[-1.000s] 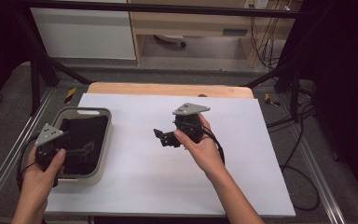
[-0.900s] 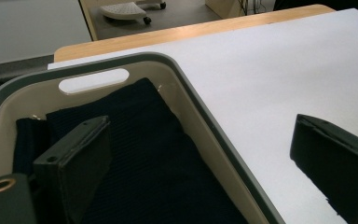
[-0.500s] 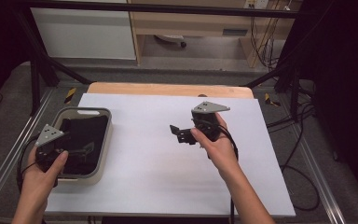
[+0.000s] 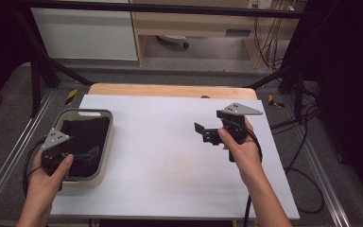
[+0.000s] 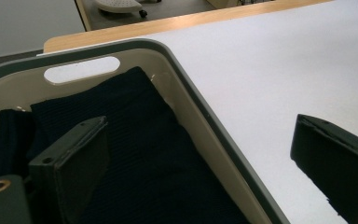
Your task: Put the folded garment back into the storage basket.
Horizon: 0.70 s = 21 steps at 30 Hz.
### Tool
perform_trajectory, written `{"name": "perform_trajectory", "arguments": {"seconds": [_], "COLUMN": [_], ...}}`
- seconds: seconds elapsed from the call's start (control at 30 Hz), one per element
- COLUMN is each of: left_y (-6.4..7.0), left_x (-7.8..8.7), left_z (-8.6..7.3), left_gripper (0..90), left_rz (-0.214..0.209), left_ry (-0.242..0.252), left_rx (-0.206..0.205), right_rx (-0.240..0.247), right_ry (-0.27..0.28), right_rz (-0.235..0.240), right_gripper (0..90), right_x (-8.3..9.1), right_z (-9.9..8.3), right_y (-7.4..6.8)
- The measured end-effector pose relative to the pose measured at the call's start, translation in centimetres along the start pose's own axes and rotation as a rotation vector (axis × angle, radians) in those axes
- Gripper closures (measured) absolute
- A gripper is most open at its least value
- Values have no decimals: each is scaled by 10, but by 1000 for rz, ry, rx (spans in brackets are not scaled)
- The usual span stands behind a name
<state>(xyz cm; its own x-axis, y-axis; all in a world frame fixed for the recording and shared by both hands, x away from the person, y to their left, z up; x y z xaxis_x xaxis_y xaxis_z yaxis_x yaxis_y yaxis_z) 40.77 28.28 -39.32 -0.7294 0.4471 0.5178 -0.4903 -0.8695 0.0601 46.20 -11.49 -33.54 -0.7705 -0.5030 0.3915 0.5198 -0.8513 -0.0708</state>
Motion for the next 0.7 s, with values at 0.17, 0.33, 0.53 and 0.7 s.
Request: {"name": "perform_trajectory", "arguments": {"seconds": [0.17, 0.33, 0.53, 0.7], "left_y": [1, -2, -3, -2], "left_x": [-1, -1, 1, 0], "left_z": [-1, -2, -2, -2], "left_gripper": [50, 50, 52, 52], "left_rz": [-3, -2, -2, -4], "left_ry": [-6, 0, 8, 6], "left_rx": [-7, 6, 8, 7], "right_rx": [-1, -14, -35, -48], "right_ry": [4, 3, 5, 9], "right_rz": [-14, -30, -51, -61], "right_gripper": [48, 48, 49, 49], "right_x": [7, 11, 17, 23], "right_z": [-7, -16, -25, -30], "right_y": [11, 22, 34, 42]}}
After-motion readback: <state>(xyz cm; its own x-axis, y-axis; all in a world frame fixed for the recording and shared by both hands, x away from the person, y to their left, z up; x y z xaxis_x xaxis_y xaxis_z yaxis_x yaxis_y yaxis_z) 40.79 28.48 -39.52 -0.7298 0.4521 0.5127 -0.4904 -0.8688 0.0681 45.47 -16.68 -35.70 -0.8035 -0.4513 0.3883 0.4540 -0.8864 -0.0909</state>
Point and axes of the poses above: each handheld gripper's, and its own axes: x roughly backward along the jaws, z roughly out of its top, y roughly to its right, the point moved 8 cm from there along -x, roughly forward along the jaws, and after that the axes turned 6 degrees about -z, right-handed, at the moved point
